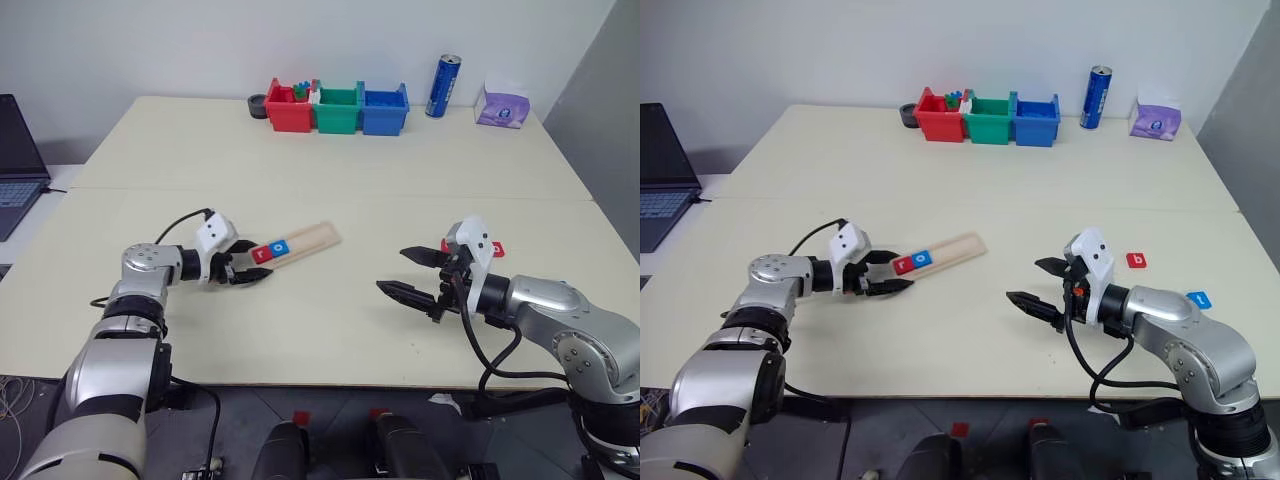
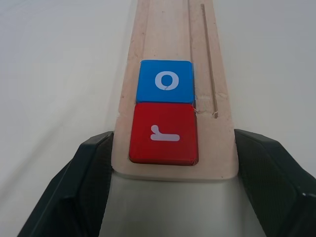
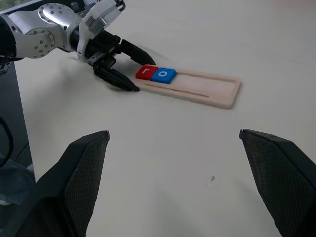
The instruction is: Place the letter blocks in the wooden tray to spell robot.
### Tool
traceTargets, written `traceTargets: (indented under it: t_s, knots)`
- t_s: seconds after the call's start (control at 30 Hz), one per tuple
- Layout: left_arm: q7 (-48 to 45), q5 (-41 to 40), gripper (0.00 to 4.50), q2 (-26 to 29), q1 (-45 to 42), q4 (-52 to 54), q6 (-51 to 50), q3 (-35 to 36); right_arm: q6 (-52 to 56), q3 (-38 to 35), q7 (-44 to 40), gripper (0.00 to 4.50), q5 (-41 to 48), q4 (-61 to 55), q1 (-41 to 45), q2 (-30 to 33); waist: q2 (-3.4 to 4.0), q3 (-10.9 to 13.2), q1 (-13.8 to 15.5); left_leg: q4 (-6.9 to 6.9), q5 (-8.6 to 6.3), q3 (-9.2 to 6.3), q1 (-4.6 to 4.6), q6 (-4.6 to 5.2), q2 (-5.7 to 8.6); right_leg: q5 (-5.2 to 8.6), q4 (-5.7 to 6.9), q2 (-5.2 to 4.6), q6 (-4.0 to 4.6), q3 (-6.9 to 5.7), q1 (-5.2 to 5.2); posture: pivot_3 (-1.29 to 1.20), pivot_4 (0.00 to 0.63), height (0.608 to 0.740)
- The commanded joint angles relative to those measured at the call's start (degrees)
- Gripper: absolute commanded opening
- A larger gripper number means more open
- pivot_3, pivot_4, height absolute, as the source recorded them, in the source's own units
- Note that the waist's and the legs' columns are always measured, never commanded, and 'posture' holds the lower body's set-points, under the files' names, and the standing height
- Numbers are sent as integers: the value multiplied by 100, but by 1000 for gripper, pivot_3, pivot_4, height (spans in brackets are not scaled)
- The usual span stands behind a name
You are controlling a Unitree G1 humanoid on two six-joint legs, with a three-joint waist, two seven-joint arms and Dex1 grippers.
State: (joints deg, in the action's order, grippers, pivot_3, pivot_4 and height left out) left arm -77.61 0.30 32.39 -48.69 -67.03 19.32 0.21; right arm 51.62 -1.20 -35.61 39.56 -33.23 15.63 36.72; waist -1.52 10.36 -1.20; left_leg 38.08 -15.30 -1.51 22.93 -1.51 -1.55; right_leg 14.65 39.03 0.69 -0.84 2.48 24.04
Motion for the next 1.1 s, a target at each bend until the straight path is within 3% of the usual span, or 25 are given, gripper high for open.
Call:
traceTargets:
  t_s: [0.03, 0.27, 1.1]
  knots:
    - [-667, -203, 3401, -283, 316, 695, 91, -199, -376, -87, -612, 4500, 45, -536, -393, 466, -2, -1, 12, 0, 0, 0, 3, 0, 1, 0, -4, 0, 0, 0, 0, 0, 150, 740]
    - [-1068, -294, 3401, -589, 440, 1370, 85, -504, -1203, 139, -1229, 4500, -408, -301, -498, 806, -2, -1, -34, 9, 0, -1, -3, 1, -4, 7, 3, 10, -13, 2, -2, 0, 150, 740]
    - [-766, 61, 3401, -611, -27, 658, 595, -860, -1777, 418, -1319, 4500, -935, 26, -346, 614, -3, -1, -44, 11, 1, -1, -5, 2, -5, 4, 6, 13, -8, 4, -4, 0, 150, 740]
